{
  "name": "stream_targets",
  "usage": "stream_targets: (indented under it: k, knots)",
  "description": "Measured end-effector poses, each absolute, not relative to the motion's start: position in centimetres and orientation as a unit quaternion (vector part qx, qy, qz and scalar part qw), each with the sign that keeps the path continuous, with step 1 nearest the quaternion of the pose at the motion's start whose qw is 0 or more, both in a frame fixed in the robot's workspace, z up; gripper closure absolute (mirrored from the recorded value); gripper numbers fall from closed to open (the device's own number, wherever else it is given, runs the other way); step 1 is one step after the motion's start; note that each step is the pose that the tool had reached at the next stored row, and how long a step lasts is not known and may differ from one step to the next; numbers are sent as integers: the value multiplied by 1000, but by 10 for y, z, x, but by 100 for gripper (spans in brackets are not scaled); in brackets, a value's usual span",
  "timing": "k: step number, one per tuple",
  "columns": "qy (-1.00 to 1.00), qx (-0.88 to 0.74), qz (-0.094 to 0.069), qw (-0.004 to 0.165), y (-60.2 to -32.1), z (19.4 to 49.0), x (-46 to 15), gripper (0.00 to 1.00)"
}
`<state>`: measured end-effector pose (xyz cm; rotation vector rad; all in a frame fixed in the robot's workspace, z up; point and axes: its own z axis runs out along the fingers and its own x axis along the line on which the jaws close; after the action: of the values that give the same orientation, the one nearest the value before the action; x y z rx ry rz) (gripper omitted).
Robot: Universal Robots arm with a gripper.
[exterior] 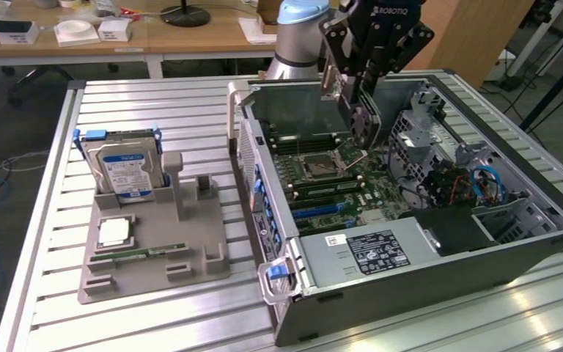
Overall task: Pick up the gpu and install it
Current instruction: 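Pick up the gpu and move the gpu toward the slot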
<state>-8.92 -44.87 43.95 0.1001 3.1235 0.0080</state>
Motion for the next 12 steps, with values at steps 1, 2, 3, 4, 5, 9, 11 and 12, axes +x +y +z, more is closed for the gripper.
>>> stream_targets:
  k: [1, 2, 3, 4, 5, 9, 11, 12]
  knots:
    - [999, 32, 3, 8, -449, 440, -88, 74]
    - [999, 32, 3, 8, -449, 440, -87, 74]
    - [999, 32, 3, 8, -449, 440, -86, 74]
    - [999, 32, 3, 8, -449, 440, -85, 74]
    - [999, 32, 3, 8, -449, 440, -84, 74]
    - [999, 31, 3, 8, -449, 440, -80, 74]
    - [999, 31, 3, 8, -449, 440, -79, 74]
    - [999, 31, 3, 8, -449, 440, -78, 74]
